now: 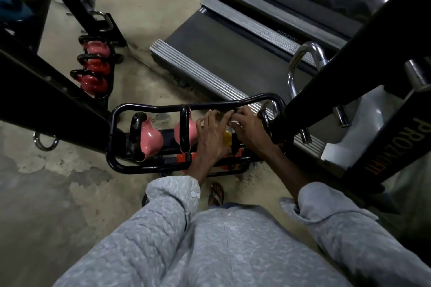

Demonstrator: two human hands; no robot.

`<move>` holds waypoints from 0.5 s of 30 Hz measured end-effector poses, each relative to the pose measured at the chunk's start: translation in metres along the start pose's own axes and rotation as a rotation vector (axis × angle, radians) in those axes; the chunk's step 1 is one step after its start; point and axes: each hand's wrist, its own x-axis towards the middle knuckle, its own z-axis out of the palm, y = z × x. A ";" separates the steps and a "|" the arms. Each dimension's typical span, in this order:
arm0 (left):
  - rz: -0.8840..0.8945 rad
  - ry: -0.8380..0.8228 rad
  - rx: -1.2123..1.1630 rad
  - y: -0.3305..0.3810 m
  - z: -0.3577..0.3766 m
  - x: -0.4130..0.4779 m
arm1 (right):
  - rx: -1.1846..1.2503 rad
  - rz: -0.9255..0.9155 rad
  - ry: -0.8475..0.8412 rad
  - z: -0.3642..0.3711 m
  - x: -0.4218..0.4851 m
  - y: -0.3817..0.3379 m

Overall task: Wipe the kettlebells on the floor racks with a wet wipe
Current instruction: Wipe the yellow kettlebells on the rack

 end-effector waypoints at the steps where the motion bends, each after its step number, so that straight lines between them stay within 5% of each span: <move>1: -0.004 -0.002 -0.017 -0.001 0.000 0.001 | 0.022 -0.007 0.023 0.002 -0.002 0.000; 15: 0.008 -0.104 -0.026 -0.013 -0.008 -0.004 | 0.044 -0.042 0.100 0.023 -0.054 -0.004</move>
